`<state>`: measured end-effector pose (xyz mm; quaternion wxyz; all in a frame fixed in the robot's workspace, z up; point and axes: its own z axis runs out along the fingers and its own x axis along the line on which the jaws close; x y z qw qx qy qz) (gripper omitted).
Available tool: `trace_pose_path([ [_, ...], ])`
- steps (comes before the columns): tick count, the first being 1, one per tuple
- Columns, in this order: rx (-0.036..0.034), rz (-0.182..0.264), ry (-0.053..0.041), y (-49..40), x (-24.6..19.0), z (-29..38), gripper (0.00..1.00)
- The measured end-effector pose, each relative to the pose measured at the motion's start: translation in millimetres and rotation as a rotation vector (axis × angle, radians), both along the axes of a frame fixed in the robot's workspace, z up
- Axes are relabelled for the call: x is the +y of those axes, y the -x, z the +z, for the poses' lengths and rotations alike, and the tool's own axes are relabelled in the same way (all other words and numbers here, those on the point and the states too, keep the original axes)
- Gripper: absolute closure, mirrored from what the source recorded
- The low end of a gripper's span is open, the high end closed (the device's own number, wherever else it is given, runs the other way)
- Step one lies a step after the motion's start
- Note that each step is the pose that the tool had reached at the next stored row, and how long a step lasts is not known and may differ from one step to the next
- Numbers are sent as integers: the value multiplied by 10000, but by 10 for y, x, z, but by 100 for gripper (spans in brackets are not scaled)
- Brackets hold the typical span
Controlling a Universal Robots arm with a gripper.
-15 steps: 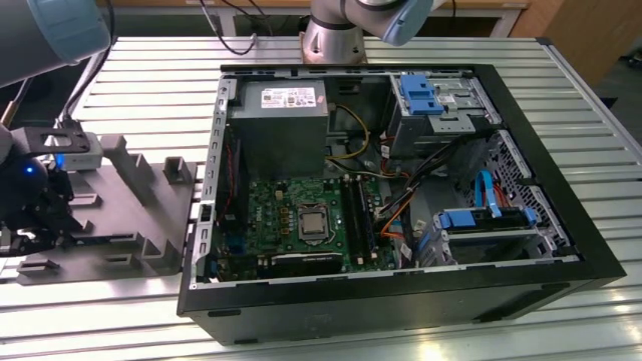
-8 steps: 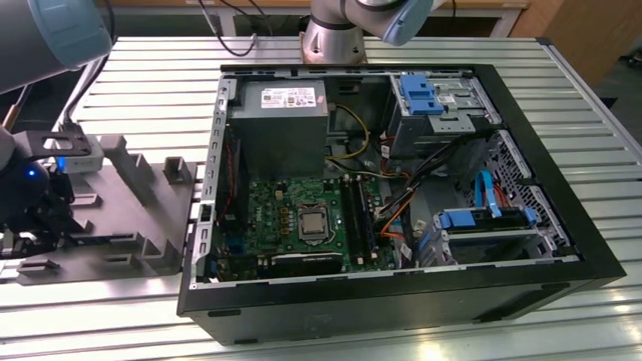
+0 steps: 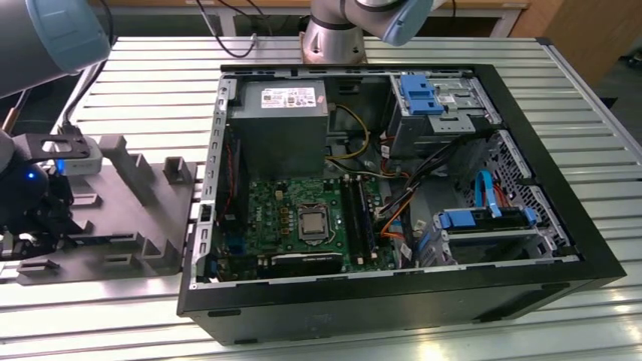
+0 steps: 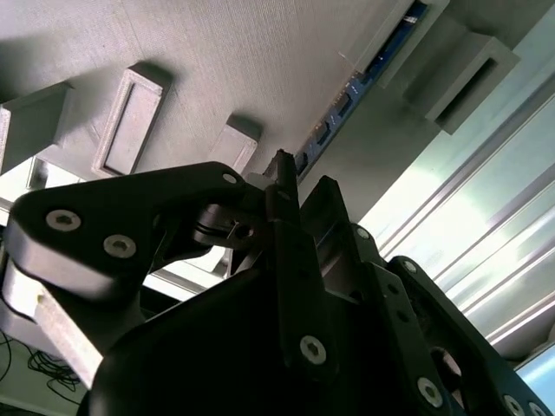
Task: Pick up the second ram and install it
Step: 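Pick up the second ram and move it above second insertion slot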
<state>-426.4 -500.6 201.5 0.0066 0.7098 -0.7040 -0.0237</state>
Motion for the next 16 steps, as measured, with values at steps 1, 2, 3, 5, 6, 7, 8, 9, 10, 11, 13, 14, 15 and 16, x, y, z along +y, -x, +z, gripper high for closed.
trace_pose_path([
  [1, -1, 1, -1, 0, 0, -4, 70],
  [2, -4, 1, -2, 0, 2, -13, 70],
  [3, -2, 0, -2, 1, 4, -18, 70],
  [5, -1, -1, -1, 1, 12, -23, 70],
  [6, -2, 0, -1, 1, 14, -24, 70],
  [7, -1, 0, 0, 1, 15, -24, 70],
  [8, -1, 1, 0, 1, 15, -24, 70],
  [9, -2, 1, -1, 1, 15, -24, 70],
  [10, -2, 0, -1, 1, 16, -24, 70],
  [11, -1, 0, 0, 1, 16, -24, 70],
  [13, -2, 0, -1, 1, 16, -24, 70],
  [14, -2, 0, -1, 1, 17, -24, 70],
  [15, -2, 0, -1, 1, 17, -24, 70],
  [16, -2, 0, -1, 1, 17, -24, 71],
])
